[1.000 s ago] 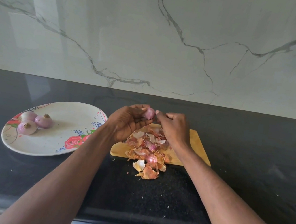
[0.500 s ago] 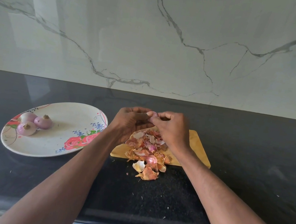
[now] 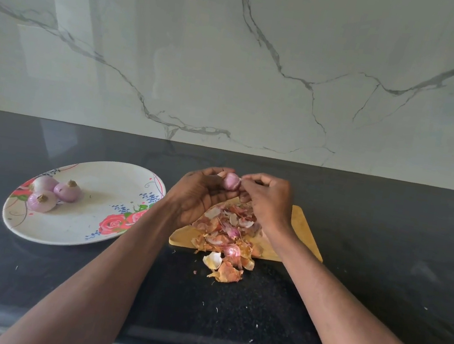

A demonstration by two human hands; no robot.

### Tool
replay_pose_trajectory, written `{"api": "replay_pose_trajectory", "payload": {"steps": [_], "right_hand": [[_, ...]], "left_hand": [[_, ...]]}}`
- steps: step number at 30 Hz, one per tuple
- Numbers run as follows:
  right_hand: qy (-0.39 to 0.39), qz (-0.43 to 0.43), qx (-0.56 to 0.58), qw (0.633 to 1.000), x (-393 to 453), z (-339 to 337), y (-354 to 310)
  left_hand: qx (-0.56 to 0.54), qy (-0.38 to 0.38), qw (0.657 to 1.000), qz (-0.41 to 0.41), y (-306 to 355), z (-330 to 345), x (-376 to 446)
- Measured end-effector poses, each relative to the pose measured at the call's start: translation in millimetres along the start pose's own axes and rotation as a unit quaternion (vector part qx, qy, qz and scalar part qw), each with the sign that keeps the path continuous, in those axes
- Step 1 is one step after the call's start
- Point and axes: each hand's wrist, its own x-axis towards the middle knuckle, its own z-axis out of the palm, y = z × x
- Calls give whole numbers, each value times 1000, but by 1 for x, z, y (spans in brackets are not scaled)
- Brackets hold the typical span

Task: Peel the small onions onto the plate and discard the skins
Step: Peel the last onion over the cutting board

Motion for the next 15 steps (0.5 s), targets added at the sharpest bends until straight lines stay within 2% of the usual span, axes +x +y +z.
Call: {"api": "replay_pose_trajectory", "payload": {"steps": [5,7,9,11,13,15], "right_hand": [[2,80,146,986,3,-1,-1],[8,99,171,980,5,-2,-1],[18,101,126,987,5,-2,3],[29,55,-27,998,5,0,10],[37,-14,-147,988,5,3,14],[29,-63,-142,987,5,3,12]], "left_hand": [[-26,-14,1000,-6,1,-1,-1],[-37,-3,999,-3,1,-2,1],[-42,8,999,2,-1,-5,4],[-37,20,999,11,-1,-7,6],[-21,31,999,13,0,-8,6],[-9,32,999,16,0,-10,7]]}}
